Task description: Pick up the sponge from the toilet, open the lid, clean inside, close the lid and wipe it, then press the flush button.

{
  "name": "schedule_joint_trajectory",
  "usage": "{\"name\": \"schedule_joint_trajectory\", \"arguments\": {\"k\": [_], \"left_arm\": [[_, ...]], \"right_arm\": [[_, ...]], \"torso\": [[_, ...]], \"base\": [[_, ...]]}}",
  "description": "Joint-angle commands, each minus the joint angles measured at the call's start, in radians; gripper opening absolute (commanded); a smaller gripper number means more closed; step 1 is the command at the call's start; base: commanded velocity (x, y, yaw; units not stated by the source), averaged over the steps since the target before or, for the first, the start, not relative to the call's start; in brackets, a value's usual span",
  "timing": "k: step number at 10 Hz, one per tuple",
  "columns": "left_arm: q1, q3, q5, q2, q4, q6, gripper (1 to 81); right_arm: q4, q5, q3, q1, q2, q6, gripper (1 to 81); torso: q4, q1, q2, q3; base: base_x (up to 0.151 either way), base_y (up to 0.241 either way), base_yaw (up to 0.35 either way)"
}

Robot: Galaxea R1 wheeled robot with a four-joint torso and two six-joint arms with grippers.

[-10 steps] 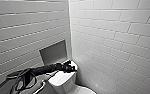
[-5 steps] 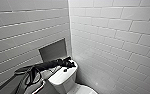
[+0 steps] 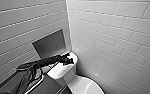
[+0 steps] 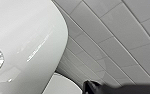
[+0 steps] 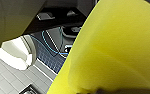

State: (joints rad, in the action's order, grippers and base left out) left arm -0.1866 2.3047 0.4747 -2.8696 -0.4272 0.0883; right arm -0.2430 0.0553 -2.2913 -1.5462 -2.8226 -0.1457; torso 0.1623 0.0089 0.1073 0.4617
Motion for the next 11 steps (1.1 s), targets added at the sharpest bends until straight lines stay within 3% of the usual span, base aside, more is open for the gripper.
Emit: {"name": "schedule_joint_trajectory", "arguments": {"k": [1,6,10,11], "left_arm": [[0.22,0.004,0.041,0.03,-0.002,0.004,1.0],[0.235,0.012,0.055,0.102,0.019,0.002,1.0],[0.235,0.05,0.055,0.098,0.056,0.002,1.0],[0.236,0.071,0.055,0.085,0.056,0.002,1.0]], "right_arm": [[0.011,-0.083,0.017,0.002,0.006,-0.003,1.0],[0.011,-0.083,0.017,0.001,0.004,-0.003,1.0],[0.011,-0.083,0.018,-0.002,-0.001,-0.003,1.0],[0.011,-0.083,0.017,-0.004,-0.002,-0.003,1.0]], "torso": [[0.0,0.0,0.0,-0.001],[0.0,0.0,0.0,0.009],[0.0,0.0,0.0,0.09],[0.0,0.0,0.0,0.061]], "base": [[0.0,0.0,0.0],[0.0,0.0,0.0],[0.0,0.0,0.0],[0.0,0.0,0.0]]}}
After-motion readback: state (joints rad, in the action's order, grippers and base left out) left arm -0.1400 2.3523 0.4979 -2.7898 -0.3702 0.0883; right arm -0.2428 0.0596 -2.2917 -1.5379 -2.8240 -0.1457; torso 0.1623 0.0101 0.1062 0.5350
